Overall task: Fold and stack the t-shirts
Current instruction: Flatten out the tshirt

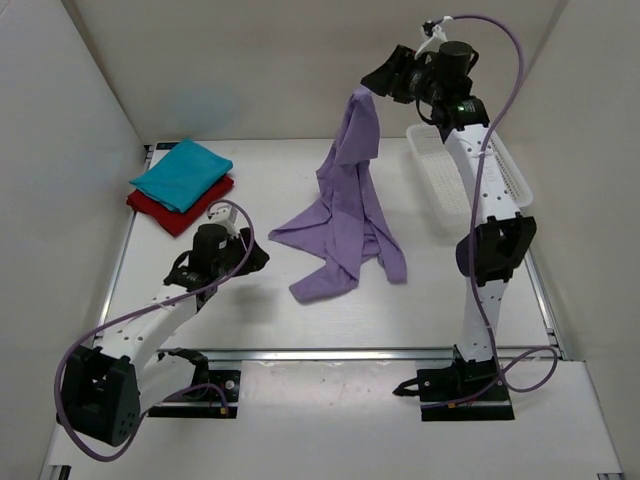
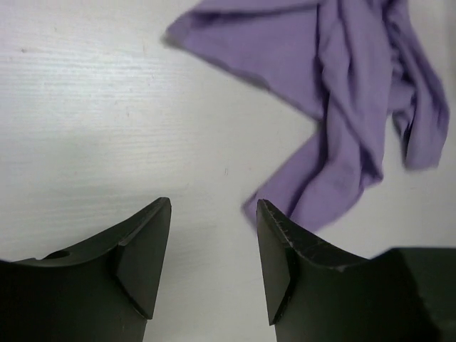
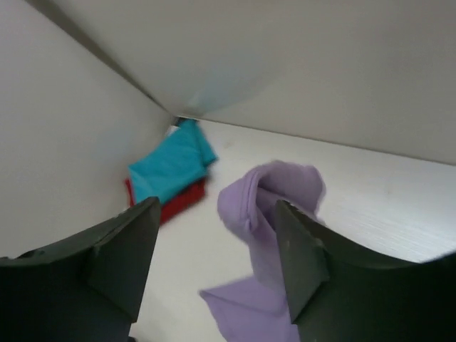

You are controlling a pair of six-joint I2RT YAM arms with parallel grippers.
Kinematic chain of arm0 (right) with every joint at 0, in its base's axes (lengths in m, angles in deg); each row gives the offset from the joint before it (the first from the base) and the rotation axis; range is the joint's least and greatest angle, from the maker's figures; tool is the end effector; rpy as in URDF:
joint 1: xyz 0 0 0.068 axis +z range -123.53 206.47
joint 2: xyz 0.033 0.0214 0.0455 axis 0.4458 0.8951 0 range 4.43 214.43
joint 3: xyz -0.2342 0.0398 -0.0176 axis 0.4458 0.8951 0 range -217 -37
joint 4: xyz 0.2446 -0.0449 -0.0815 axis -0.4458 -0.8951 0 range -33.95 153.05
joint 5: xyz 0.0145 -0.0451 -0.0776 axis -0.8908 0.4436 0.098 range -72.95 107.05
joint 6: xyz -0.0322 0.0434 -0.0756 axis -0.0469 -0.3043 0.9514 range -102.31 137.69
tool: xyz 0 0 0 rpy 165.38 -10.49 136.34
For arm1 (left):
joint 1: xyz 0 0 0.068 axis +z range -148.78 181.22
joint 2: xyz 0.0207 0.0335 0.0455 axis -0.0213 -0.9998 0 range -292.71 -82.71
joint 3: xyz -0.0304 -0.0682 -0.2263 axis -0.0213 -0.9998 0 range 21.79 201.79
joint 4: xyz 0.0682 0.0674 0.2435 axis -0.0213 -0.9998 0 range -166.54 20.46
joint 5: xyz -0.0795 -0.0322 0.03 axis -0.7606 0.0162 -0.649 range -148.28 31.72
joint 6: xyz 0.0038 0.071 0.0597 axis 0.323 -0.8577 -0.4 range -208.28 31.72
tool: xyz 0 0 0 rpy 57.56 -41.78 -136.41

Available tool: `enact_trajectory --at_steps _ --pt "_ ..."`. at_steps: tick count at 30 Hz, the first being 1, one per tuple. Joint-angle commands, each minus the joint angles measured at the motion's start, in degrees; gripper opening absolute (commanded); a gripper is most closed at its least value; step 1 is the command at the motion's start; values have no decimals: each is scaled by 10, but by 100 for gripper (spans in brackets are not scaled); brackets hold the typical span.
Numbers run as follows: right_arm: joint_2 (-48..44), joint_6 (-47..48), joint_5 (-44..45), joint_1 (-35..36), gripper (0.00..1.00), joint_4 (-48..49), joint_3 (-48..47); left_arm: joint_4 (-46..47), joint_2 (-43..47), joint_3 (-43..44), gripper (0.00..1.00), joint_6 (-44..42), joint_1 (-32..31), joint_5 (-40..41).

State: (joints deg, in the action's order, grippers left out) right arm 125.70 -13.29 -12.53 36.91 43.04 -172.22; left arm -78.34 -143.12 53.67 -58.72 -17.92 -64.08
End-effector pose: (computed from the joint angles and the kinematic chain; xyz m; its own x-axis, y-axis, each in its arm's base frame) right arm 0.4920 0.1326 0.4102 -0.4187 0.3781 -0.8257 -0.4954 0.6669 0.5566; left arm 0.2583 -0.0985 0.1522 -0.6967 -0.2778 -0.6614 0.0671 0.8927 -0.4457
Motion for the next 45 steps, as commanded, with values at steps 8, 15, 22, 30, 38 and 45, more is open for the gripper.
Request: enact_trajectory --at_steps 8,15,22,30,38,45 --pt "-177 132 153 105 33 24 346 41 37 -102 61 43 -7 -32" --pt "-89 212 217 278 15 19 401 12 133 -152 62 53 76 -54" --pt "49 274 245 356 47 -4 282 2 177 -169 62 60 97 -77" --pt "157 243 294 371 46 -91 134 -13 208 -170 62 52 133 -81" --pt "146 119 461 404 42 -75 186 -68 217 -103 62 23 199 -97" --pt "176 76 458 406 49 -103 155 -47 228 -108 62 37 191 -116"
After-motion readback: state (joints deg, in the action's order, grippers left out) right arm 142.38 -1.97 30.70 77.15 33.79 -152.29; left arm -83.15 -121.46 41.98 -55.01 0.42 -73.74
